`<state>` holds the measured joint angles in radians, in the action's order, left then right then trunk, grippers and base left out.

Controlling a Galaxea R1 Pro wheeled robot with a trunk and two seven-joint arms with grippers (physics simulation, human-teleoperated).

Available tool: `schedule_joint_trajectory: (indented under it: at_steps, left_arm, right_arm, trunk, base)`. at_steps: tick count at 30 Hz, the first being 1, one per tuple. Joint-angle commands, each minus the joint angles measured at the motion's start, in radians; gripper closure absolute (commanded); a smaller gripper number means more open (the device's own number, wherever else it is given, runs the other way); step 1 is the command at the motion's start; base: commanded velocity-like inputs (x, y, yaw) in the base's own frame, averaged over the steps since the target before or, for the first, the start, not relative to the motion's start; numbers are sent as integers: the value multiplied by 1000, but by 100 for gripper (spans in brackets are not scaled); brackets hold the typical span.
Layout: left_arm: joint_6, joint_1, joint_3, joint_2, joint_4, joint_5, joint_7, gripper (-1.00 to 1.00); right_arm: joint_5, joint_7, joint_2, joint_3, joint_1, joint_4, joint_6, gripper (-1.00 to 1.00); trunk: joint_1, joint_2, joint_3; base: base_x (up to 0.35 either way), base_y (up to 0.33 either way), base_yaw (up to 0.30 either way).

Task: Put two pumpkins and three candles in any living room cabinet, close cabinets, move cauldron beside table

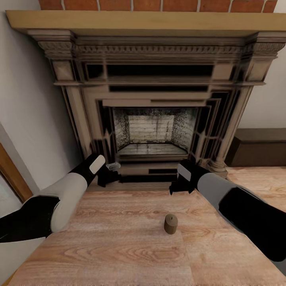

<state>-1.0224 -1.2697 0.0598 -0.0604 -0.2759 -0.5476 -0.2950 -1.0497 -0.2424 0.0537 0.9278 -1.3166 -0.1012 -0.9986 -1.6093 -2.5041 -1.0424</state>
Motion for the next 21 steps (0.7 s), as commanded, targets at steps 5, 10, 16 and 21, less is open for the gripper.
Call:
schedule_joint_trajectory:
  at_steps: [5,10,16,21]
  left_arm:
    - [-3,0,3,1,-1,-11,-7,-100]
    - [-2,0,1,4,0,-11,-8,-100]
    - [-3,0,0,4,1,-10,-9,-100]
    - [-3,0,-3,4,1,-10,-16,-100]
  right_arm:
    - [-12,-7,0,5,-59,25,-23,-100]
    - [-12,-5,0,5,-133,78,-30,-100]
    - [-12,-3,1,5,-183,112,-32,-100]
    - [-13,-2,4,5,-192,119,-33,-100]
  trunk:
    - [-2,-2,-20]
    - [-4,-3,-40]
    - [-7,-4,-63]
    - [-9,-5,-82]
  base:
    - [0,0,0]
    - [0,0,0]
    - [0,0,0]
    - [0,0,0]
